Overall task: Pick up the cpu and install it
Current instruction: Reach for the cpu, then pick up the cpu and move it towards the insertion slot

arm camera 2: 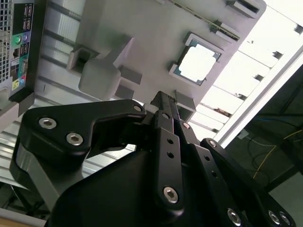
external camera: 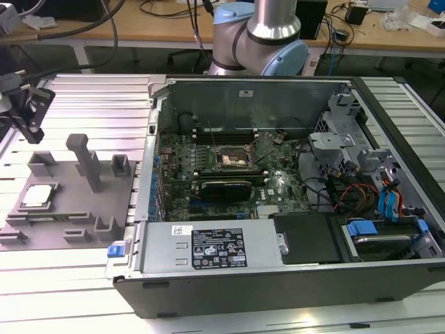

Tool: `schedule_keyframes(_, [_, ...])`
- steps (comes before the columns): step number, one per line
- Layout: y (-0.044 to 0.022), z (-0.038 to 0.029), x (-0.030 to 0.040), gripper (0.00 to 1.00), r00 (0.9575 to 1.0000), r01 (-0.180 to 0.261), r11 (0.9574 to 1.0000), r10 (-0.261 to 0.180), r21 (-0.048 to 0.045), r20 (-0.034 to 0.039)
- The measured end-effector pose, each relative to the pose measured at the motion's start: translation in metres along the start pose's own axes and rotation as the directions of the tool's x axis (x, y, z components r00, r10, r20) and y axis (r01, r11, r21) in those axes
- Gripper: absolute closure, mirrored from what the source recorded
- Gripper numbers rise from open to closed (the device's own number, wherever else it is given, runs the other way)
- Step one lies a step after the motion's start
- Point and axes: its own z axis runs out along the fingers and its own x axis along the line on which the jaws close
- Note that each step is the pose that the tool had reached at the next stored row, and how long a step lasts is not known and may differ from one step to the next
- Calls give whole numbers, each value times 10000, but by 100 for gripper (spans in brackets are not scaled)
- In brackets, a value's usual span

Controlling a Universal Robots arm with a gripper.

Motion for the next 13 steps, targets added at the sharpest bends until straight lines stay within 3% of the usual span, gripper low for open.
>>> schedule_keyframes(5, [-50,65,47,89,10000,-2,10000,2,0,1])
schedule_keyframes(13, [-52,70,57,89,10000,-3,10000,3,-37,-3])
